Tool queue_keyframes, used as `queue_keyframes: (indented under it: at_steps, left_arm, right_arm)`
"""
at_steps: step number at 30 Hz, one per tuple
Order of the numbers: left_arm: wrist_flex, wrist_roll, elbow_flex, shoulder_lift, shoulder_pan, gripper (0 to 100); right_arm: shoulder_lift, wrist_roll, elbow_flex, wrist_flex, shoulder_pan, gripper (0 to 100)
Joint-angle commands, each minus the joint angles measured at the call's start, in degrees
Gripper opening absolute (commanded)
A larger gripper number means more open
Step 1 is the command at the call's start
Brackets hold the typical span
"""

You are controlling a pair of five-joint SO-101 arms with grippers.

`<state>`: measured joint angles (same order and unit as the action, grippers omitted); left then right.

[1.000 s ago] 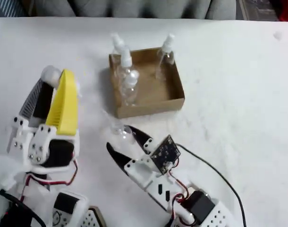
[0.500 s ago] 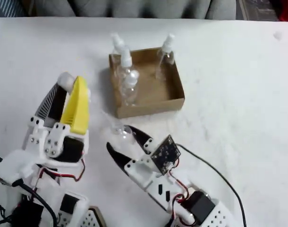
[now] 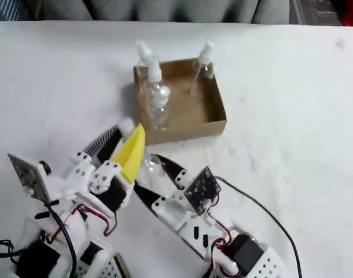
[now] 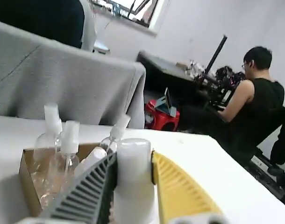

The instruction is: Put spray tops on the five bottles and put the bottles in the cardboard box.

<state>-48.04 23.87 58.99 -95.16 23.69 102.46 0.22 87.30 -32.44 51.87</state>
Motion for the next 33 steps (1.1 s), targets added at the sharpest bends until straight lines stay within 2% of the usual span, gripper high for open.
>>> queue_keyframes:
  at_steps: [1,7,10,16,22,28,33]
  left_arm:
    - [-0.7,-0.3,-0.4,-0.6,0.7,5]
    - [-5.6,-0.2,-0.4,-0.6,1.0,28]
    - [-8.2,-0.3,-0.8,-0.6,1.0,34]
    - [-8.9,-0.3,-2.5,-0.7,0.5,34]
    - [-15.9,-0.3,-15.4,-0.7,0.5,34]
    - [-30.0,-0.3,-25.6,-0.7,0.5,34]
    - [-35.5,-0.3,-25.7,-0.6,0.6,34]
  right_arm:
    - [0.7,0.5,-0.7,0.2,-0.7,1.8]
    - [0.7,0.5,-0.7,0.2,-3.3,1.8]
    - [0.7,0.4,-0.7,0.2,-4.9,1.8]
    - [0.7,0.4,-0.7,0.2,-5.0,1.8]
    - [0.6,0.4,-0.7,-1.0,-5.3,1.8]
    - [0.6,0.1,-2.1,-0.8,-15.4,1.7]
    - [0.6,0.0,-6.2,-0.9,-21.1,1.7]
